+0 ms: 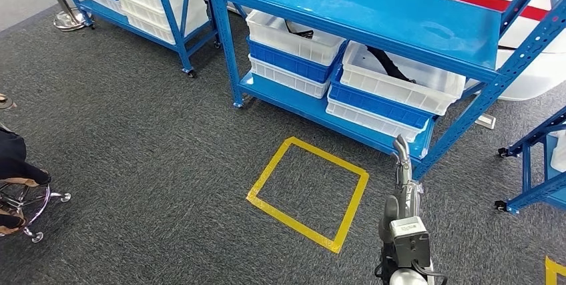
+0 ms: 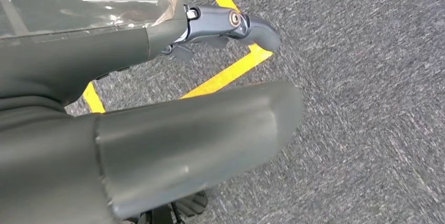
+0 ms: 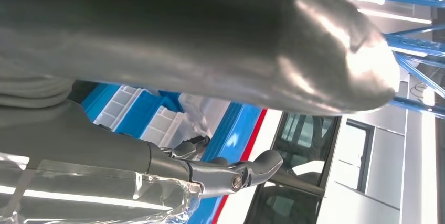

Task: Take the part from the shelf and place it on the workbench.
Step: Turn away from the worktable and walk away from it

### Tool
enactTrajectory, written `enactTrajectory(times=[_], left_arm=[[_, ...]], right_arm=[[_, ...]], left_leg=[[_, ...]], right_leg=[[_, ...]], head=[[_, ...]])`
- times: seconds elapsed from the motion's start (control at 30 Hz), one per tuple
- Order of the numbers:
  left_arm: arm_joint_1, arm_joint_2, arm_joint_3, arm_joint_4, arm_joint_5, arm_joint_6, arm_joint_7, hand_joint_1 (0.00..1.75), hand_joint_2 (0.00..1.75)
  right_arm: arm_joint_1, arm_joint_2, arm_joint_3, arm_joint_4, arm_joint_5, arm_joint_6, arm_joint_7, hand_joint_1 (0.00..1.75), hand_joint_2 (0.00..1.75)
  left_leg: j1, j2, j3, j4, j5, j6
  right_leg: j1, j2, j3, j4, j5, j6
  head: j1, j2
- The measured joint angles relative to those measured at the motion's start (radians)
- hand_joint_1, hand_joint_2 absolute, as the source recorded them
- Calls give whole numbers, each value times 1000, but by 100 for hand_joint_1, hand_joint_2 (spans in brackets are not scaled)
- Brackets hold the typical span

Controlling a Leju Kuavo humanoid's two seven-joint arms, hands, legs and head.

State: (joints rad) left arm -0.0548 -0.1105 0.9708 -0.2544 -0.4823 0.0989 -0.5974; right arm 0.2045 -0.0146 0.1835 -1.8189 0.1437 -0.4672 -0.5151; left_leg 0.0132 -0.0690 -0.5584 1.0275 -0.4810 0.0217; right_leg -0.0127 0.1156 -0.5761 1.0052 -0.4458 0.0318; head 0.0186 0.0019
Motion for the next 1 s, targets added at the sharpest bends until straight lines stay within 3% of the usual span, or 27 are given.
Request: enactTrajectory(times=[0.03, 0.1, 0.17, 0.23, 0.27, 0.3, 0.33, 0.4, 0.47, 0.53, 0.6, 1.0], left_arm=[[-2, -1, 0, 0, 0, 0, -1, 0, 0], [-6, -2, 1, 0, 0, -1, -2, 0, 0], [-6, -2, 2, 0, 0, -2, -3, 0, 0], [-5, -1, 3, 0, -1, -1, -3, 0, 0], [-5, -1, 3, 0, -1, -1, -3, 0, 0], [-5, -1, 4, 0, -1, 0, -3, 0, 0], [-7, -2, 4, 0, -1, 0, -3, 0, 0], [-10, -4, 4, 0, -1, 0, -3, 0, 0], [-12, -4, 4, 0, -1, 1, -3, 0, 0], [-12, -3, 4, 0, -1, 3, -3, 0, 0], [-12, -3, 4, 0, -1, 4, -3, 0, 0], [-12, -4, 4, 0, -1, 5, -3, 0, 0]], right_arm=[[1, 0, 0, 0, -1, -1, 0, 0, 0], [4, -2, 0, 0, -3, -3, -2, 0, 0], [6, -4, -1, 0, -5, -5, -6, 0, 0], [8, -5, -1, 0, 2, -12, -13, 0, 0], [8, -6, -1, 0, 7, -18, -17, 0, 0], [9, -6, -1, 1, 13, -23, -20, 0, 0], [9, -6, -1, 1, 17, -27, -23, 0, 0], [8, -7, -1, 1, 22, -30, -25, 0, 0], [7, -7, -1, 0, 24, -32, -26, 0, 0], [7, -7, -1, 0, 26, -33, -27, 0, 0], [7, -7, -1, 0, 27, -33, -27, 0, 0], [6, -7, -1, 1, 27, -35, -27, 0, 0]], left_leg=[[-1, 12, 1, -4, 4, 6], [-2, 36, 3, -15, 12, 22], [-2, 63, 2, -21, 16, 33], [-4, 88, -2, -21, 16, 35], [-4, 99, -4, -20, 16, 35], [-4, 106, -5, -20, 17, 34], [-4, 113, -5, -20, 17, 33], [-5, 119, -2, -18, 16, 28], [-9, 121, 1, -16, 14, 18], [-11, 120, 0, -14, 11, 23], [-8, 118, -1, -14, 13, 32], [-2, 117, 2, -26, 22, 1]], right_leg=[[-1, 5, -5, 0, 2, 7], [1, -28, -24, 26, -12, 12], [1, -82, -74, 126, -63, 6], [0, -99, -137, 261, -118, 5], [-2, -102, -151, 297, -129, 10], [-3, -103, -145, 296, -125, 17], [-4, -106, -115, 251, -108, 27], [-8, -119, -24, 98, -61, 38], [-5, -130, 29, 1, -36, 30], [-5, -131, 39, -12, -30, 21], [-6, -131, 43, -13, -29, 20], [5, -131, 38, -11, -29, 13]], head=[[0, 0], [1, 0], [5, 0], [6, 0], [6, 0], [6, 0], [6, 0], [6, 0], [6, 0], [5, 0], [5, 0], [5, 0]])
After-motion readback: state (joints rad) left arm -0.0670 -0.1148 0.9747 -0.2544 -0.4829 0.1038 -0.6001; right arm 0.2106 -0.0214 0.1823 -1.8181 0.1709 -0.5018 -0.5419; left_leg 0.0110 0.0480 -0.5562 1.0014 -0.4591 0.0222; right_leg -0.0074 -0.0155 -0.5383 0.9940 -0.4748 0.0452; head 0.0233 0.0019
